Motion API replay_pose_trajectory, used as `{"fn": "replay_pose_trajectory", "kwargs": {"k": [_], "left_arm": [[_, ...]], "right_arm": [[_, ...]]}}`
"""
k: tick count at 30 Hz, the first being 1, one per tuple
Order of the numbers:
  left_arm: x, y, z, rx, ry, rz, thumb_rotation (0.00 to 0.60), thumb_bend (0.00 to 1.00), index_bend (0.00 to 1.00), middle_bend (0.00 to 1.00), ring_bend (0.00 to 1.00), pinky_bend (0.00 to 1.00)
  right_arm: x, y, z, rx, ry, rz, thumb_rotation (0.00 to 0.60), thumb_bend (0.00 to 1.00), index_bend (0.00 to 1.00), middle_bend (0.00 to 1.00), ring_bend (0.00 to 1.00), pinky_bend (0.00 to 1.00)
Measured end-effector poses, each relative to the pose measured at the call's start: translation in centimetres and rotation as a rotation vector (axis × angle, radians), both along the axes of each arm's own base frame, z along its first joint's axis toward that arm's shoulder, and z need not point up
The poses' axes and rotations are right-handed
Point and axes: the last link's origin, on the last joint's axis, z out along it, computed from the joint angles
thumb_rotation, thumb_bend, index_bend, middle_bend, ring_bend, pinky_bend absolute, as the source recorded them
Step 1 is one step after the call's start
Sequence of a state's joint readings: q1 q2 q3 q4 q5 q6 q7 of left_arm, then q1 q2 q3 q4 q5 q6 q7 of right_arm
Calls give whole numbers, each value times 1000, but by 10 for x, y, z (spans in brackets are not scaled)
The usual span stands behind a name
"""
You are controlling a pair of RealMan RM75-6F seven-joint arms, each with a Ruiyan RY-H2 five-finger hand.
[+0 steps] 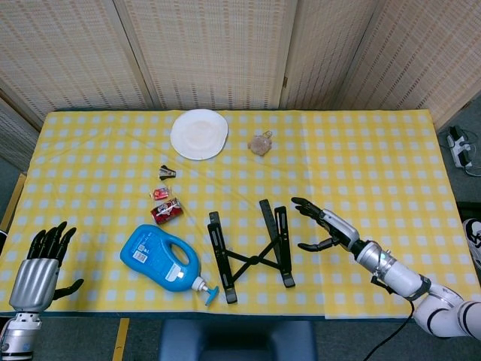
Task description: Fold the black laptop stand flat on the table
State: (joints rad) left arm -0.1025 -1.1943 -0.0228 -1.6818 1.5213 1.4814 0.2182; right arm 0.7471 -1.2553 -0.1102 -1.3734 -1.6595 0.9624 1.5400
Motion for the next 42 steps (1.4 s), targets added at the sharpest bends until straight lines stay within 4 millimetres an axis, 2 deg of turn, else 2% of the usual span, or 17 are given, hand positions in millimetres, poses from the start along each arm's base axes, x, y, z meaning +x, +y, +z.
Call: {"fn": "replay_pose_trajectory", "kwargs": {"k": [2,10,14,23,33,37,42], "left_arm": [[1,1,0,-5,-1,-3,600,150,73,18,33,0],[8,5,0,-23,-28,-35,600,150,74,18,34,0],[15,8,-2,-56,-58,-65,600,149,72,18,34,0],[22,12,-10,-108,-82,-94,600,150,69,18,34,0],[24,11,-15,-126,-96,-99,600,150,68,18,35,0],[23,11,-16,-128,-100,-94,600,150,68,18,34,0],[21,9,-18,-131,-107,-88,600,150,68,18,34,0]], "right_arm": [[8,-6,-5,19,-9,3,600,274,0,8,26,0],[24,-11,-14,61,-138,18,600,274,0,171,171,1],[25,-7,-11,62,-180,43,600,274,35,231,234,65],[19,21,4,75,-245,125,600,274,64,257,265,160],[1,65,8,90,-232,190,600,274,81,269,272,183],[-3,74,3,98,-232,188,600,274,92,276,282,194],[-7,75,-5,111,-227,169,600,274,115,282,292,201]]}}
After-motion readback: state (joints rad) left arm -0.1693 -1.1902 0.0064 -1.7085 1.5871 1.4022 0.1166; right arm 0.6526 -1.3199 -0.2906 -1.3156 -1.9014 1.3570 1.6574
